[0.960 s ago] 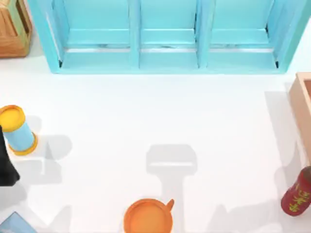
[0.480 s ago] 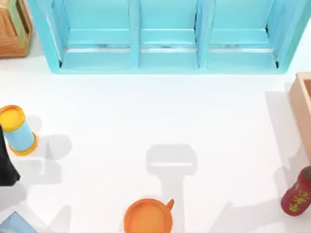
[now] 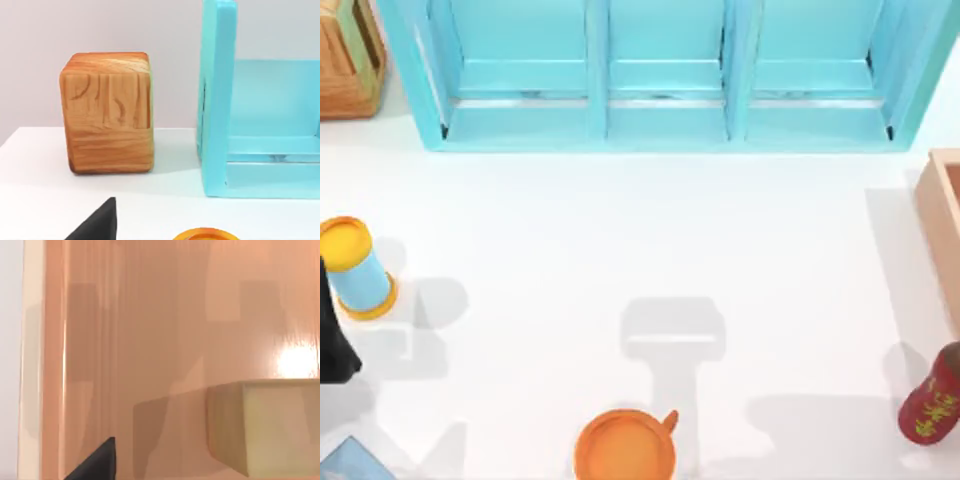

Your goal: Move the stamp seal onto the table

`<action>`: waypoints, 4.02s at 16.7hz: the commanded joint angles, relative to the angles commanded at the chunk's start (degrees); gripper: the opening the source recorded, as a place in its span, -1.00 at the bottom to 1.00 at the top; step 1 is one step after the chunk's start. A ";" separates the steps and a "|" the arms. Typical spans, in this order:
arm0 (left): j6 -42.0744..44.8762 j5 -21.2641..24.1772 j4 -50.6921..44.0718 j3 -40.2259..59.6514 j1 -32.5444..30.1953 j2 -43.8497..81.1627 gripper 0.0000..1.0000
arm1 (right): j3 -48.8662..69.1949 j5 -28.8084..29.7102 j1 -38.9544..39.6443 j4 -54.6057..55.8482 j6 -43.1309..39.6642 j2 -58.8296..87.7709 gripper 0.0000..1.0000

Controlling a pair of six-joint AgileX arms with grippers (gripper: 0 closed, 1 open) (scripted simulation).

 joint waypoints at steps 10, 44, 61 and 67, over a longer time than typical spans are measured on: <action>0.00 0.00 0.00 0.00 0.00 0.00 1.00 | 26.65 0.15 -7.40 -24.89 -7.19 31.95 1.00; 0.00 0.00 0.00 0.00 0.00 0.00 1.00 | 10.12 0.17 -7.24 -1.86 -6.92 38.68 -0.96; 0.00 0.00 0.00 0.00 0.00 0.00 1.00 | 24.07 2.17 2.91 -14.92 9.16 38.18 -1.00; 0.00 0.00 0.00 0.00 0.00 0.00 1.00 | 33.14 1.12 17.38 -30.52 22.15 34.21 -1.00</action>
